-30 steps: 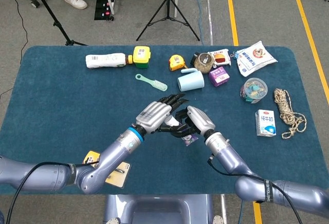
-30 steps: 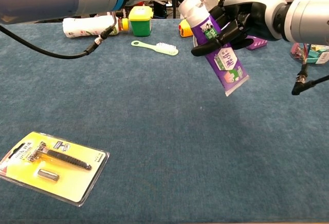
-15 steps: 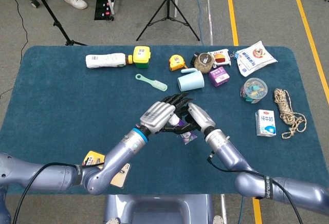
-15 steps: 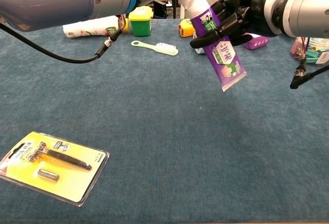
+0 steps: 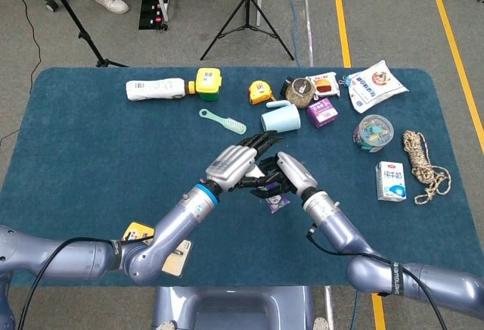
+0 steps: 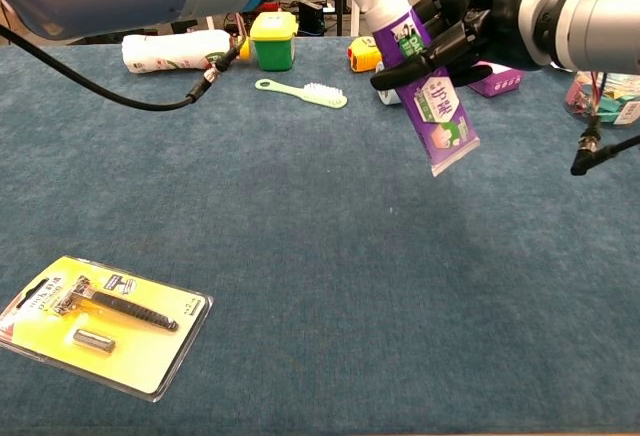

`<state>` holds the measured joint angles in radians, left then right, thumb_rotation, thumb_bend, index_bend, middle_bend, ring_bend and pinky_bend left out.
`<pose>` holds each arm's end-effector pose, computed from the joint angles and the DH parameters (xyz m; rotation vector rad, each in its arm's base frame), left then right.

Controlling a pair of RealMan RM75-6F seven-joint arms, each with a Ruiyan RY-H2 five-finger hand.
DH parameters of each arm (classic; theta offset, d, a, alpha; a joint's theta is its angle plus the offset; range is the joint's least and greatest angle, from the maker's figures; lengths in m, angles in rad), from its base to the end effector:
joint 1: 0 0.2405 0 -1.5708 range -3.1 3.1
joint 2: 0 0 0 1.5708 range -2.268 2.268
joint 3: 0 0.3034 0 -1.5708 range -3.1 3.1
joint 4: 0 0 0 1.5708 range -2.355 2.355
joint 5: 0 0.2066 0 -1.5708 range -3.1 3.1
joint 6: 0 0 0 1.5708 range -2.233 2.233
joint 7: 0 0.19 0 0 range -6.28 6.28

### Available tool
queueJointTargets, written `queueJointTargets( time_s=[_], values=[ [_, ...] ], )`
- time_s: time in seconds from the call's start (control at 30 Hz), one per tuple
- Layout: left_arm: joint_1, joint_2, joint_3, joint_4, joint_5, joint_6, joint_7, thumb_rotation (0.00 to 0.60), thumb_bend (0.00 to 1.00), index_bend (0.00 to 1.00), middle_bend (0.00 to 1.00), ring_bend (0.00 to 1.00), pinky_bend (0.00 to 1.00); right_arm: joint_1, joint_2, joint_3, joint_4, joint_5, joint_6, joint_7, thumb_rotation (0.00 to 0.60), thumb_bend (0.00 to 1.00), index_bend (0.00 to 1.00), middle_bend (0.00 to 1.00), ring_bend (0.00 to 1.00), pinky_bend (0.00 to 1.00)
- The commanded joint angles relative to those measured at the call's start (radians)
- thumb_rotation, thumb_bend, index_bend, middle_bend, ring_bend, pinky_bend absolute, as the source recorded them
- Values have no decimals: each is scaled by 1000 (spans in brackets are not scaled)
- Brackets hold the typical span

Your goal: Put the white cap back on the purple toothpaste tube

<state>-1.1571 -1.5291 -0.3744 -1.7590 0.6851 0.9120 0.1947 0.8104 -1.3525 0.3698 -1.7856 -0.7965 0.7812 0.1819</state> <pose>0.0463 0.4230 -0.0251 -1.9362 -1.4033 -1.3379 -0.1035 -0.4236 0.0221 1.5414 -1.8303 1.2990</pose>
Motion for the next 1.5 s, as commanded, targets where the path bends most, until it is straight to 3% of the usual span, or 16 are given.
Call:
queueJointTargets(
  time_s=[0.03,0.7,1.5],
  values=[
    [-5,-1,-1,0,-11,-14,-6,0,55,51,0,0,86,2,0,4,0,-3,1,7,600,263,865,919,1000,984],
    [-12,-47,26,18,19,57,49,0,55,46,0,0,78,36,7,15,-1,69,-3,-2,600,264,865,923,1000,988],
    [9,-113,-9,59,60,77,8,0,55,21,0,0,76,38,25,50,-3,127,-55,94,600,264,865,924,1000,990]
  ],
)
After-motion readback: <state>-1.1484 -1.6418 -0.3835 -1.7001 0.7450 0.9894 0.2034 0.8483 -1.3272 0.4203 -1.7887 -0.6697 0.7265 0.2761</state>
